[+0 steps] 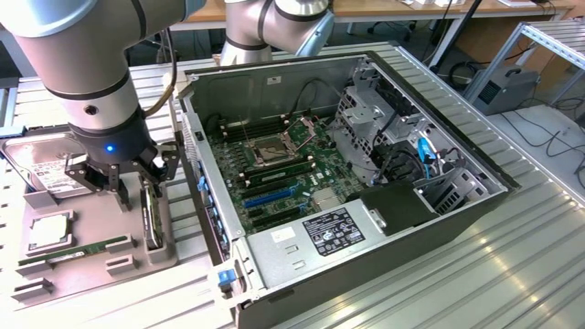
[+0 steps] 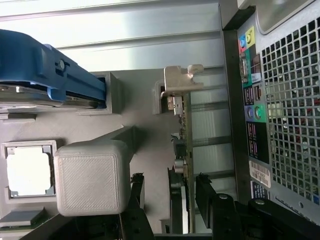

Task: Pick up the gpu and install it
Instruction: 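Pick up the gpu and move the gpu toward the slot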

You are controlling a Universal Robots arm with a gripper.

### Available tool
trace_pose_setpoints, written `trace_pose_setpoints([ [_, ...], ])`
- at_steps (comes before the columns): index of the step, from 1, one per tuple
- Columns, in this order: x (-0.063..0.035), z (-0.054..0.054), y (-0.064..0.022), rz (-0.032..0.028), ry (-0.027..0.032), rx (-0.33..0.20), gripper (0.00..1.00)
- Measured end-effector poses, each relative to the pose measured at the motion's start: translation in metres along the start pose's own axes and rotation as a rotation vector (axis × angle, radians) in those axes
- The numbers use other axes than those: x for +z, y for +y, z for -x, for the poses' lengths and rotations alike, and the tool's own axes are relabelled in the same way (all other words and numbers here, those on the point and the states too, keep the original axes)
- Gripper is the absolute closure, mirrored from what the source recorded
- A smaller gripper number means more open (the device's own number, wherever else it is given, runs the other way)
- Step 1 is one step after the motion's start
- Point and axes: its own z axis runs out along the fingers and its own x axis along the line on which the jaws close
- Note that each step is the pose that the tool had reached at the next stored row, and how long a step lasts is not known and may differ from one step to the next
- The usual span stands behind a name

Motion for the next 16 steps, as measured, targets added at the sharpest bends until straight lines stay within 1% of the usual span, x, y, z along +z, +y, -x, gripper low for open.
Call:
trace_pose_setpoints([
  [10, 0.0003, 0.0000, 0.0000, 0.0001, -0.0001, 0.000, 0.46],
  [11, 0.0003, 0.0000, 0.0000, 0.0001, -0.0001, 0.000, 0.48],
  [15, 0.0002, 0.0000, 0.0000, 0.0000, 0.0001, 0.000, 0.72],
  [16, 0.0002, 0.0000, 0.0000, 0.0001, 0.0001, 0.000, 0.72],
])
